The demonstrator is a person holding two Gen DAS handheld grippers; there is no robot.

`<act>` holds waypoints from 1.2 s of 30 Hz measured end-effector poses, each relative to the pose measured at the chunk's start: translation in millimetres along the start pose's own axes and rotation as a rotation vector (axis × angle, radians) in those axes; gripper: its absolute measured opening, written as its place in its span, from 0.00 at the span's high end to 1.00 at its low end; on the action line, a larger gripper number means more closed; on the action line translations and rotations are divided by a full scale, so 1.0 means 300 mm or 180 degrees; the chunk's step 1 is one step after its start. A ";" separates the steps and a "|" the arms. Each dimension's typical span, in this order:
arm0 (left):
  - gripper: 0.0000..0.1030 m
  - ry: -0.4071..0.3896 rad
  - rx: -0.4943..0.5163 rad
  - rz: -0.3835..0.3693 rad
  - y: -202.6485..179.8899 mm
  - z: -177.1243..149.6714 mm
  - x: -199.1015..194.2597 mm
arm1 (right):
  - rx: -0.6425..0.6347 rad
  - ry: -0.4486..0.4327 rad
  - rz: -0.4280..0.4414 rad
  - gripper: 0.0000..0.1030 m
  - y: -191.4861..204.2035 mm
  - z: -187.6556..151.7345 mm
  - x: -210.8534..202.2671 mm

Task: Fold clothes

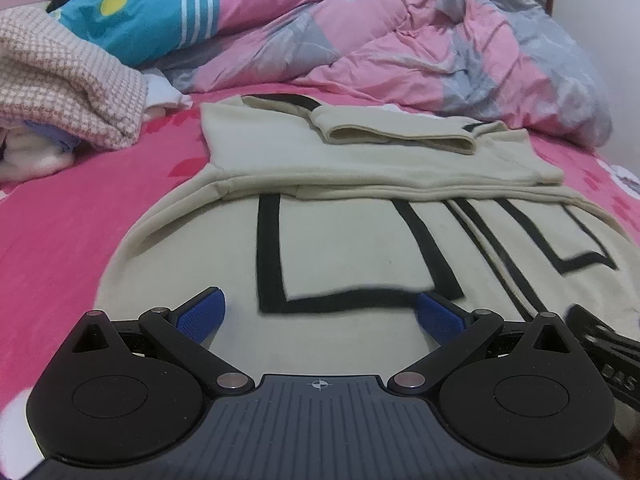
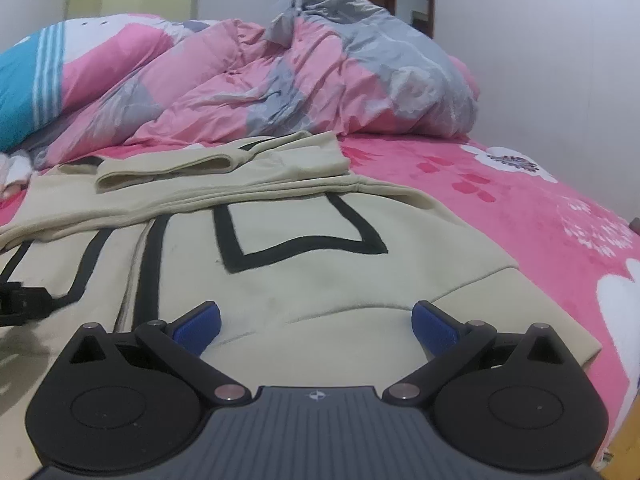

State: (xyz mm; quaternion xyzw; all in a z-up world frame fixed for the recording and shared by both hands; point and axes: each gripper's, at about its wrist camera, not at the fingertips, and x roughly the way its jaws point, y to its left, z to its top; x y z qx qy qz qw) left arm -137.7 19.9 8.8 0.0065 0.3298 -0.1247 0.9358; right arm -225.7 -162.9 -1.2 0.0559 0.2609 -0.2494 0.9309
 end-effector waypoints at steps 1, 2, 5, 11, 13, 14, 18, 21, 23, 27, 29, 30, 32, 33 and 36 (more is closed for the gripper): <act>0.00 0.0007 0.0016 -0.0050 0.010 -0.008 -0.025 | 0.0010 0.0003 0.0052 0.00 -0.008 -0.003 -0.013; 0.00 0.0009 0.0037 -0.0105 0.022 -0.017 -0.053 | 0.0039 0.0006 0.0114 0.00 -0.018 -0.005 -0.031; 0.00 -0.0010 0.0077 -0.0226 0.062 -0.039 -0.141 | 0.0070 0.0152 0.0350 0.00 -0.055 -0.009 -0.085; 0.00 -0.0020 0.0087 -0.0368 0.130 -0.095 -0.274 | 0.0306 0.0328 0.0705 0.00 -0.143 -0.036 -0.199; 0.00 -0.0009 0.0024 -0.0386 0.153 -0.118 -0.298 | 0.0611 0.0413 0.0860 0.00 -0.201 -0.048 -0.221; 0.00 -0.0017 -0.0008 -0.0403 0.164 -0.131 -0.310 | 0.0786 0.0469 0.0945 0.00 -0.233 -0.054 -0.227; 0.01 -0.0022 -0.0095 -0.0452 0.203 -0.168 -0.335 | 0.1419 0.0551 0.1301 0.00 -0.346 -0.065 -0.230; 0.05 0.0007 -0.0191 -0.0489 0.229 -0.177 -0.330 | 0.1877 0.0639 0.1558 0.02 -0.418 -0.072 -0.200; 0.11 0.0038 -0.0263 -0.0513 0.245 -0.181 -0.321 | 0.2158 0.0725 0.1671 0.06 -0.449 -0.087 -0.172; 0.24 0.0069 -0.0358 -0.0540 0.261 -0.189 -0.307 | 0.2478 0.0807 0.1770 0.13 -0.474 -0.111 -0.142; 0.29 0.0056 -0.0367 -0.0535 0.265 -0.191 -0.309 | 0.2591 0.0835 0.1838 0.25 -0.482 -0.113 -0.137; 0.32 0.0053 -0.0375 -0.0535 0.268 -0.192 -0.310 | 0.2676 0.0841 0.1879 0.27 -0.490 -0.115 -0.134; 0.39 0.0058 -0.0408 -0.0537 0.278 -0.193 -0.312 | 0.2846 0.0835 0.1939 0.32 -0.507 -0.117 -0.127; 0.44 0.0070 -0.0433 -0.0528 0.284 -0.193 -0.311 | 0.2914 0.0823 0.1945 0.34 -0.514 -0.117 -0.122; 0.55 0.0086 -0.0517 -0.0538 0.301 -0.192 -0.313 | 0.3023 0.0866 0.1906 0.39 -0.520 -0.116 -0.097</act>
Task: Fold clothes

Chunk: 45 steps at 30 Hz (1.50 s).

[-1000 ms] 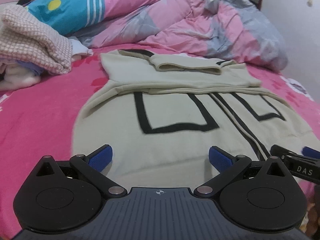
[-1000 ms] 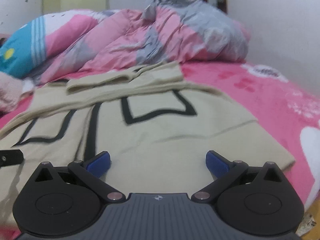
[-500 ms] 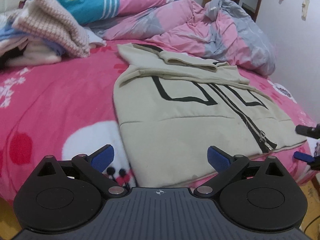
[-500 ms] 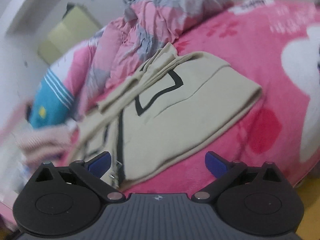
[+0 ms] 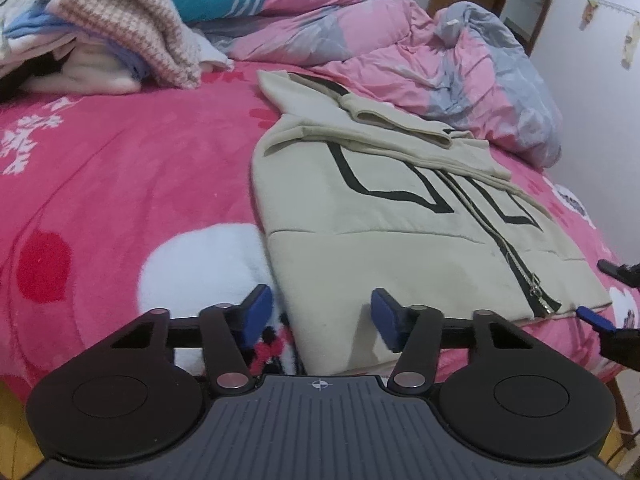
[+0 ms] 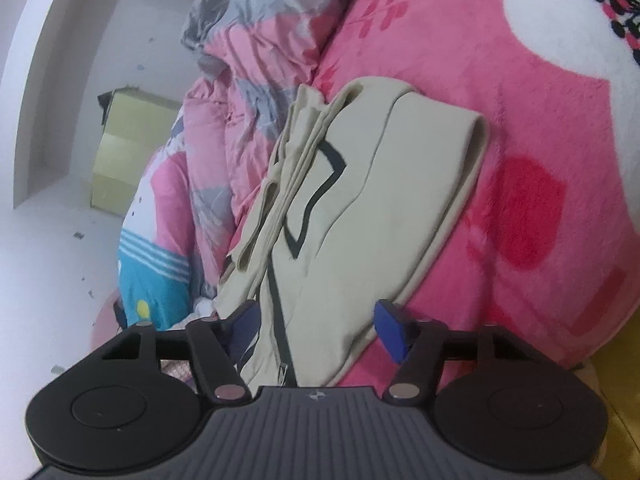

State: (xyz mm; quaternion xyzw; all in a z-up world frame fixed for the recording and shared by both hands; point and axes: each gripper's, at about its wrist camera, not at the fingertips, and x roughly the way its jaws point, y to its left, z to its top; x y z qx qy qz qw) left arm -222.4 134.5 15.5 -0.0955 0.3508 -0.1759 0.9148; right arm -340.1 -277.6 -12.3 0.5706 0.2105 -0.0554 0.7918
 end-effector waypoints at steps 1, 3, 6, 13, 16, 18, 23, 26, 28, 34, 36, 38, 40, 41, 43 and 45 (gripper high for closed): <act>0.61 -0.0002 -0.0038 -0.0012 0.005 0.001 -0.003 | 0.0050 0.0031 -0.0009 0.42 -0.002 0.000 0.010; 0.72 -0.0009 -0.0128 -0.0050 0.018 0.007 -0.008 | 0.0103 0.0132 -0.0010 0.44 -0.001 -0.015 0.031; 0.88 -0.0026 -0.0384 -0.0227 0.048 0.022 -0.016 | 0.0059 0.0269 -0.0028 0.44 0.022 -0.055 0.052; 0.94 -0.0136 -0.0878 -0.0663 0.083 0.079 -0.046 | 0.0428 0.0738 0.0271 0.44 0.047 -0.133 0.081; 0.95 -0.0194 -0.1038 -0.0851 0.091 0.110 -0.056 | 0.0531 0.0977 0.0424 0.42 0.090 -0.172 0.118; 0.95 -0.0223 -0.1085 -0.0930 0.088 0.130 -0.056 | 0.0613 0.1128 0.0504 0.40 0.113 -0.198 0.149; 0.95 -0.0288 -0.1207 -0.1085 0.084 0.161 -0.054 | 0.0957 0.1544 0.0678 0.38 0.152 -0.285 0.245; 0.96 -0.0318 -0.1294 -0.1181 0.085 0.172 -0.054 | 0.1113 0.1746 0.0782 0.38 0.177 -0.347 0.301; 0.96 -0.0321 -0.1336 -0.1242 0.087 0.177 -0.054 | 0.1236 0.1784 0.0816 0.38 0.182 -0.386 0.338; 0.96 -0.0220 -0.1506 -0.1356 0.135 0.149 -0.046 | 0.1507 0.1645 0.0920 0.73 0.164 -0.435 0.403; 0.95 -0.0135 -0.1648 -0.1485 0.170 0.127 -0.029 | 0.1456 0.1601 0.0921 0.83 0.166 -0.436 0.407; 0.94 -0.0061 -0.1821 -0.1645 0.206 0.104 -0.007 | 0.1418 0.1552 0.0937 0.92 0.166 -0.437 0.407; 0.83 -0.0004 -0.2019 -0.1802 0.241 0.085 0.018 | 0.1389 0.1545 0.0957 0.93 0.168 -0.435 0.406; 0.76 0.0043 -0.2094 -0.1857 0.253 0.080 0.033 | 0.1368 0.1544 0.0956 0.94 0.170 -0.435 0.404; 0.53 0.0171 -0.2175 -0.1884 0.261 0.077 0.068 | 0.1335 0.1546 0.0973 0.94 0.176 -0.436 0.404; 0.48 0.0308 -0.2234 -0.1894 0.262 0.076 0.104 | 0.1290 0.1545 0.0988 0.94 0.180 -0.435 0.399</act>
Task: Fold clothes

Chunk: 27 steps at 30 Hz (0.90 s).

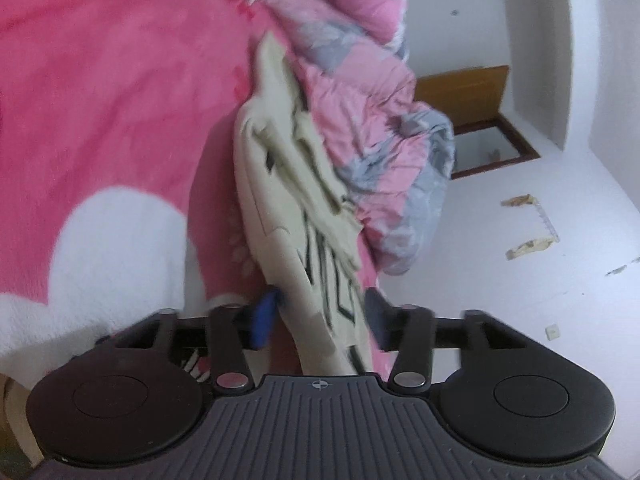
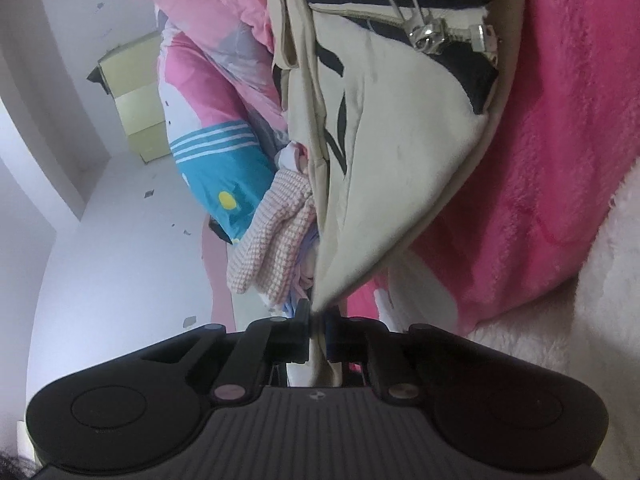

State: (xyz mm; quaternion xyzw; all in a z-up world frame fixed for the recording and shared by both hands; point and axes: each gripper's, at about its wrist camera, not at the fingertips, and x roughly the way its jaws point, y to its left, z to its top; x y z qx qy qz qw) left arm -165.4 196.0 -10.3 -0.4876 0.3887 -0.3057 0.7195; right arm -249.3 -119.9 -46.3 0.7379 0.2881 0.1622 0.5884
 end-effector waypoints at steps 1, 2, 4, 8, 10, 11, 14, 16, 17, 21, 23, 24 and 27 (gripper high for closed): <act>0.48 0.0060 -0.0053 -0.0001 0.009 0.004 0.019 | -0.0039 0.0007 -0.0003 0.94 0.003 -0.002 -0.002; 0.48 0.0125 -0.0107 -0.0008 0.017 0.006 0.041 | -0.0076 0.0010 -0.0008 0.94 0.007 -0.003 -0.003; 0.48 0.0269 -0.0186 0.0016 0.032 0.009 0.093 | -0.0129 0.0003 0.0014 0.94 0.012 -0.006 -0.008; 0.55 0.0414 -0.0166 -0.0004 0.030 -0.005 0.166 | -0.0323 0.0045 -0.0031 0.94 0.032 -0.006 -0.027; 0.74 0.0442 -0.0063 0.0010 0.012 -0.011 0.183 | -0.0461 0.0099 -0.0087 0.92 0.046 -0.007 -0.043; 0.79 0.0460 -0.0011 0.0036 0.004 -0.012 0.191 | -0.0606 0.0123 -0.0158 0.92 0.063 -0.006 -0.070; 0.84 0.0481 0.0174 0.0184 -0.014 -0.015 0.201 | -0.1162 0.0128 -0.0445 0.86 0.131 0.002 -0.189; 0.84 0.0495 0.0229 0.0237 -0.013 -0.016 0.198 | -0.1562 -0.0138 -0.0640 0.76 0.185 0.032 -0.331; 0.84 0.0501 0.0256 0.0269 -0.009 -0.017 0.195 | -0.1690 -0.0358 -0.0712 0.65 0.208 0.056 -0.409; 0.84 0.0532 0.0355 0.0375 0.005 -0.025 0.184 | -0.1830 -0.1527 -0.1155 0.55 0.282 0.213 -0.716; 0.84 0.0516 0.0380 0.0400 0.007 -0.032 0.177 | -0.1791 -0.1909 -0.1423 0.54 0.291 0.294 -0.811; 0.84 0.0507 0.0399 0.0417 0.006 -0.036 0.176 | -0.1736 -0.2038 -0.1540 0.54 0.287 0.337 -0.844; 0.84 0.0490 0.0508 0.0493 -0.003 -0.046 0.181 | -0.1471 -0.2039 -0.1635 0.54 0.233 0.444 -0.878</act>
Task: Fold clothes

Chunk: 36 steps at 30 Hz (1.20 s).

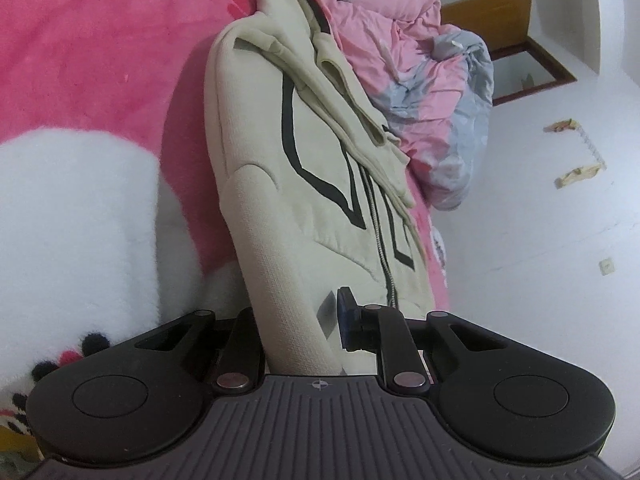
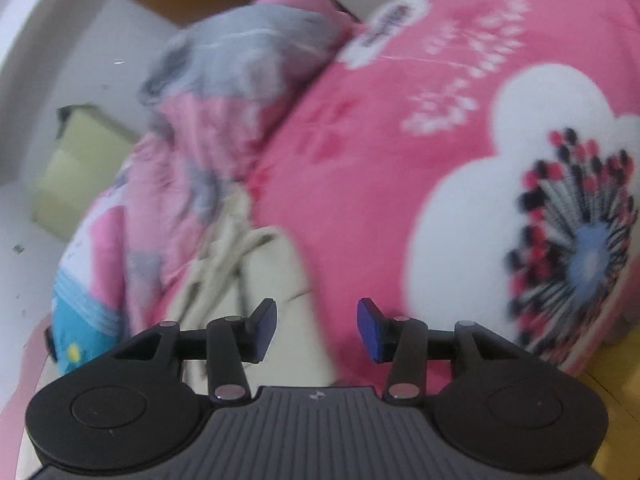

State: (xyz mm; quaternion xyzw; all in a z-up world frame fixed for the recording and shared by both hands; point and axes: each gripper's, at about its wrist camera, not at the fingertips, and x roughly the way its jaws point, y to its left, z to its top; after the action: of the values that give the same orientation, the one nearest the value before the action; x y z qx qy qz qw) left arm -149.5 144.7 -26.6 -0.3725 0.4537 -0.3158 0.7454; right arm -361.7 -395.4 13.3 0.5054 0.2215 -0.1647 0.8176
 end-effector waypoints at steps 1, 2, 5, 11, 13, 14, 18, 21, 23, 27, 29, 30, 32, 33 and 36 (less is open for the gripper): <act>0.84 -0.0001 0.0033 0.0024 -0.004 -0.002 0.001 | 0.0083 0.0040 0.0033 0.54 -0.024 0.001 0.015; 0.84 -0.0002 0.0054 0.0039 -0.007 -0.002 0.003 | 0.0119 0.0067 0.0095 0.54 -0.035 -0.008 0.017; 0.84 -0.0003 0.0092 0.0061 -0.009 -0.003 0.003 | 0.0164 0.0146 0.0295 0.54 -0.053 -0.043 0.010; 0.84 0.0010 0.0123 0.0073 -0.008 0.000 0.006 | 0.0052 0.0345 0.0462 0.55 0.003 -0.104 0.008; 0.84 0.0019 0.0130 0.0077 -0.007 0.001 0.005 | -0.0046 0.0272 0.0447 0.55 0.031 -0.085 0.002; 0.84 0.0021 0.0132 0.0076 -0.006 0.001 0.002 | -0.0053 0.0233 0.0449 0.55 0.040 -0.069 0.007; 0.84 0.0007 0.0125 0.0058 -0.009 0.002 0.007 | 0.0014 0.0207 0.0348 0.55 0.037 -0.031 0.056; 0.83 0.0000 0.0125 0.0055 -0.010 0.000 0.004 | 0.0172 0.0230 0.0421 0.55 0.013 -0.070 0.076; 0.83 -0.0002 0.0138 0.0054 -0.009 -0.002 0.003 | 0.0300 0.0261 0.0542 0.56 -0.010 -0.108 0.065; 0.83 0.0004 0.0134 0.0034 -0.009 0.001 0.009 | 0.0653 0.0418 0.0833 0.57 -0.051 -0.181 0.067; 0.83 0.0009 0.0127 0.0025 -0.008 0.004 0.012 | 0.0723 0.0473 0.0923 0.58 -0.050 -0.200 0.082; 0.83 0.0009 0.0129 0.0025 -0.009 0.004 0.011 | 0.0714 0.0482 0.0945 0.58 -0.041 -0.203 0.093; 0.82 0.0003 0.0133 0.0022 -0.010 0.004 0.009 | 0.0678 0.0501 0.0990 0.61 -0.017 -0.201 0.119; 0.82 -0.0005 0.0137 0.0023 -0.010 0.003 0.008 | 0.0661 0.0517 0.1013 0.62 -0.002 -0.200 0.134; 0.82 -0.0040 0.0168 0.0049 -0.017 -0.004 0.007 | 0.0515 0.0503 0.0952 0.66 0.038 -0.201 0.169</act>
State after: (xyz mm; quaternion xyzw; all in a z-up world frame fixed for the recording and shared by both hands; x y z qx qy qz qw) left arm -150.4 140.0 -23.7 -0.3512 0.4434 -0.3196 0.7602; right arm -325.1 -338.6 -28.4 0.6082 0.1935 -0.0184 0.7696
